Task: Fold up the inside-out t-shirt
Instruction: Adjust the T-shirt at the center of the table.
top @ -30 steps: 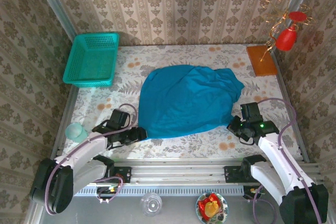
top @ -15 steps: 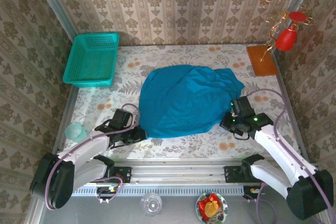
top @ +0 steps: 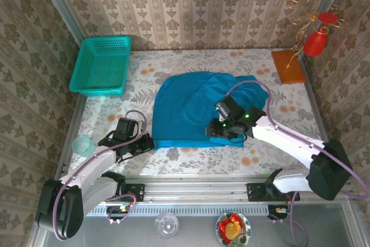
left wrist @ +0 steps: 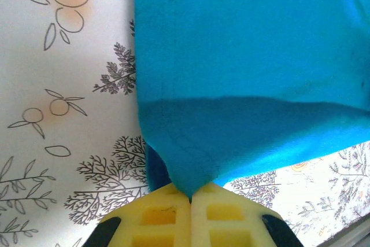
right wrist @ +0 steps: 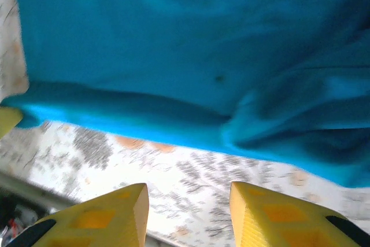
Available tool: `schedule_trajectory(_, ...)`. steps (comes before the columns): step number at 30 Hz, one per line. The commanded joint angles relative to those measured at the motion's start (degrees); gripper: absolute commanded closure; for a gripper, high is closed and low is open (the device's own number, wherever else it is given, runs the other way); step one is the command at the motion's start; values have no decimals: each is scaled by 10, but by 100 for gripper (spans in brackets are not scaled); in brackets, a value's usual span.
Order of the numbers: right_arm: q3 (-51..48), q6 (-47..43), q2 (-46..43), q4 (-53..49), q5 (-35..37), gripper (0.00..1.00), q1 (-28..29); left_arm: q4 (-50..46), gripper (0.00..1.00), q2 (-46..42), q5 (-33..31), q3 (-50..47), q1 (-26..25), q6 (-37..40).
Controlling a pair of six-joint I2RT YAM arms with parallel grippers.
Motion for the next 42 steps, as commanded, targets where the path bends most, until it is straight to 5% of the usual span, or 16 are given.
schedule_trajectory(1, -38, -9, -49, -87, 89, 58, -44, -20, 100, -7, 4, 16, 6, 19)
schedule_trajectory(7, -155, -43, -133, -30, 30, 49, -179, -21, 100, -3, 6, 18, 8, 23)
schedule_trajectory(12, -191, -80, -110, 4, -8, 59, -246, -21, 100, -3, 8, 19, 9, 23)
schedule_trajectory(27, -179, -122, 31, 86, -89, 64, -251, -29, 100, -22, 6, 16, 10, 16)
schedule_trajectory(42, -167, -120, 28, 83, -85, 93, -251, -37, 100, -41, 3, 24, 11, 15)
